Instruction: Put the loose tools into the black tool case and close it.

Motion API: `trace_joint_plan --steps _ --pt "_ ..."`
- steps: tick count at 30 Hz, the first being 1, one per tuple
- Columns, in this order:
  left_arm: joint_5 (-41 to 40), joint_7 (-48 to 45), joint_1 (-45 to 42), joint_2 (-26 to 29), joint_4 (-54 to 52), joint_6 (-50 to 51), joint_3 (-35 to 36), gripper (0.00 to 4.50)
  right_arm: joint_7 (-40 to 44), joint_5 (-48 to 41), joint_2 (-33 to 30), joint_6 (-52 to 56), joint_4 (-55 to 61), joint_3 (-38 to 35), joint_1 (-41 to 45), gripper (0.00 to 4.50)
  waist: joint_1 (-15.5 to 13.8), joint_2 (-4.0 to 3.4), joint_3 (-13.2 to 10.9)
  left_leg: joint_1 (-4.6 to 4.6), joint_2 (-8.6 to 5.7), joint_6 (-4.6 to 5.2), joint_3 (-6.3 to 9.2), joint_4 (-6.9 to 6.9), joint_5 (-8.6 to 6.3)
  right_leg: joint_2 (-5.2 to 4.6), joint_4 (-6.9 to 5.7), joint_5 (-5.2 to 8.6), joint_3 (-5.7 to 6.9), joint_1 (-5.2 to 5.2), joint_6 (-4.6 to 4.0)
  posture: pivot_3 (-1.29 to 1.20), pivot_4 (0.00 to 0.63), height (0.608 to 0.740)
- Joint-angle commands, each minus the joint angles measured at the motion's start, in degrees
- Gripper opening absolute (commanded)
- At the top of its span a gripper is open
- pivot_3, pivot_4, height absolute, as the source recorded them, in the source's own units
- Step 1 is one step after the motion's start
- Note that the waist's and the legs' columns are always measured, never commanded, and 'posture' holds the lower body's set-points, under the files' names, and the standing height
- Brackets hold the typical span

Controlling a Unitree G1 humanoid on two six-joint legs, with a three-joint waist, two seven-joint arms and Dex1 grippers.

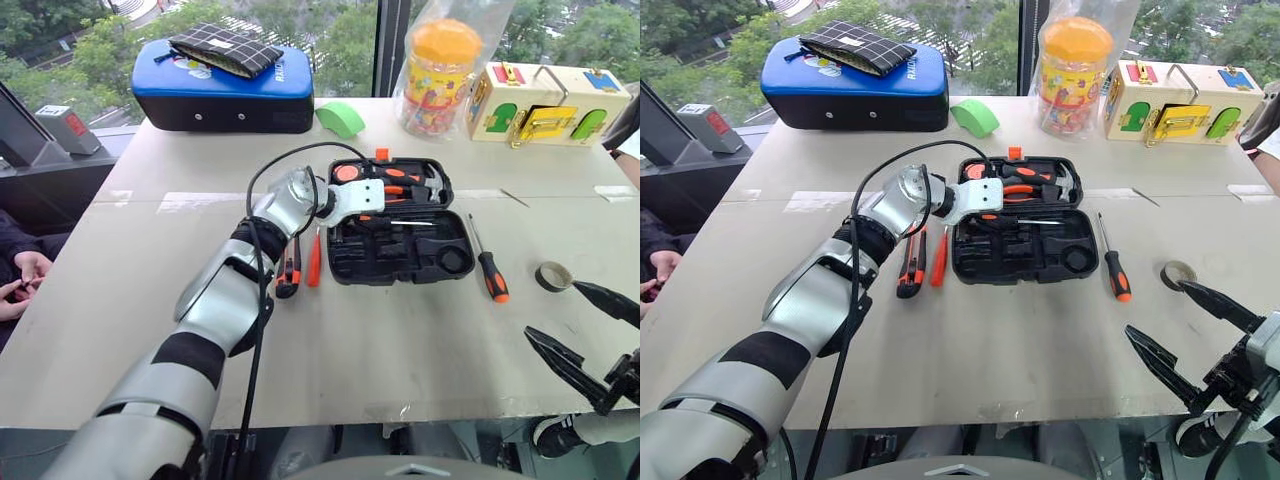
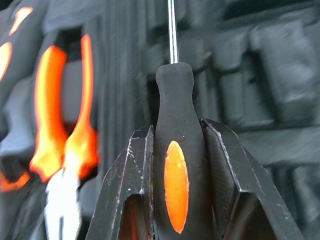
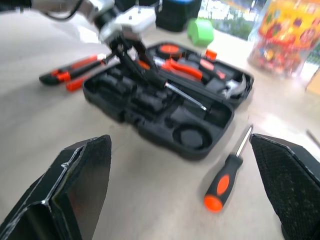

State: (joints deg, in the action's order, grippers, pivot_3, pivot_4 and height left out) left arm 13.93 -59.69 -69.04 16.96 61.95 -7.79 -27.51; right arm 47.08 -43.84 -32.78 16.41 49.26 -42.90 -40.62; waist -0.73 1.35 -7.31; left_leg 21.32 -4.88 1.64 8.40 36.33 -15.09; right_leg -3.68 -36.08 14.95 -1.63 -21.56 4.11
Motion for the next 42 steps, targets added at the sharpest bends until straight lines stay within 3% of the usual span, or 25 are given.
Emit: trace_joint_plan --steps 1,8,9,10,13,16,19,24,30,34,38,42 --pt "2.7 1.9 -1.3 0.9 2.1 -1.3 0.2 0.84 -0.3 -1.5 -0.7 -0.8 0.6 -1.8 0.4 4.50 0.0 0.01 0.0 0.00 0.00 0.00 0.00 0.02 0.00 0.00 -0.01 0.00 0.00 0.01 0.00 0.00 0.150 0.740" --pt "5.1 4.0 -2.2 1.0 6.1 -6.8 0.1 0.84 -0.6 -1.1 -1.2 -0.6 0.4 0.1 1.9 4.50 -0.1 0.03 0.0 -0.06 -0.01 0.00 -0.02 0.06 0.00 -0.01 -0.16 -0.01 -0.03 0.01 -0.01 0.00 0.150 0.740" --pt "4.7 4.7 -2.6 0.8 6.5 -7.0 0.8 1.84 -0.5 -1.0 -1.3 -0.6 0.5 0.3 1.9 4.50 -0.1 0.03 0.0 -0.08 -0.01 0.00 -0.02 0.06 0.00 -0.01 -0.19 -0.01 -0.02 0.01 -0.01 0.00 0.150 0.740" --pt "3.5 4.9 -3.1 0.7 6.6 -6.5 2.1 1.95 -0.4 -1.0 -1.3 -0.5 0.6 0.5 1.9 4.50 -0.1 0.03 0.0 -0.08 -0.01 0.00 -0.02 0.06 0.00 -0.01 -0.21 -0.01 -0.02 0.01 -0.01 0.00 0.150 0.740" --pt "-2.5 -0.8 -4.7 0.7 5.4 -1.5 8.0 3.18 -0.3 -2.0 -1.7 -0.3 1.1 0.9 2.3 4.50 0.0 0.05 0.0 -0.09 -0.01 0.00 -0.02 0.08 0.00 0.00 -0.28 0.00 -0.02 0.00 0.00 0.00 0.150 0.740" --pt "-7.6 -6.2 -4.9 1.6 2.1 6.2 13.0 3.18 -1.1 -4.1 -3.4 0.8 0.9 1.5 4.8 4.50 0.1 0.04 0.0 -0.08 -0.01 0.00 -0.03 0.09 0.00 0.00 -0.33 0.00 0.00 -0.01 0.00 0.00 0.150 0.740" --pt "-8.4 -3.6 -2.2 1.7 -1.1 9.9 15.1 2.29 -2.6 -5.7 -6.0 2.2 -0.6 2.6 9.6 4.50 0.2 0.02 0.0 -0.11 -0.01 -0.01 0.00 0.09 0.00 0.01 -0.36 0.00 0.03 -0.01 0.00 0.00 0.150 0.740" --pt "-10.3 6.6 2.2 -2.1 -4.7 13.8 19.1 0.04 -4.0 -6.2 -9.2 4.1 -1.4 4.6 15.1 4.50 -0.3 0.06 0.0 -0.16 -0.01 -0.02 0.02 0.09 0.01 -0.02 -0.42 0.00 0.00 0.00 -0.01 0.00 0.150 0.740" --pt "-10.4 16.0 7.3 -6.7 -7.1 17.3 20.6 0.01 -5.2 -5.3 -9.3 4.9 -0.4 6.5 16.1 4.50 -0.2 0.11 0.0 -0.09 -0.05 -0.04 0.02 0.20 0.02 -0.09 -0.43 -0.01 -0.01 -0.01 -0.01 0.00 0.150 0.740" --pt "-4.6 16.4 13.3 -7.5 -9.2 17.3 13.5 0.01 -7.1 -4.2 -9.1 5.4 0.4 9.2 17.0 4.50 -0.1 0.09 0.2 -0.19 -0.05 -0.05 -0.03 0.17 0.02 -0.12 -0.50 -0.01 -0.09 0.01 -0.01 0.00 0.150 0.740" --pt "3.0 22.5 15.5 -5.2 -7.2 9.1 7.5 0.01 -9.3 -3.6 -8.5 5.9 1.4 12.0 18.1 4.50 -0.2 0.08 0.4 -0.46 -0.06 -0.03 -0.08 0.16 0.01 -0.32 -0.52 0.00 -0.14 0.17 -0.01 0.00 0.150 0.740" --pt "4.2 25.1 16.1 -5.1 -4.9 3.4 6.5 0.01 -11.3 -3.3 -8.3 7.2 2.7 14.6 18.0 4.50 -0.2 0.02 0.5 -0.64 -0.06 -0.02 -0.09 0.16 -0.01 -0.33 -0.50 0.01 -0.15 0.39 0.01 0.00 0.150 0.740"
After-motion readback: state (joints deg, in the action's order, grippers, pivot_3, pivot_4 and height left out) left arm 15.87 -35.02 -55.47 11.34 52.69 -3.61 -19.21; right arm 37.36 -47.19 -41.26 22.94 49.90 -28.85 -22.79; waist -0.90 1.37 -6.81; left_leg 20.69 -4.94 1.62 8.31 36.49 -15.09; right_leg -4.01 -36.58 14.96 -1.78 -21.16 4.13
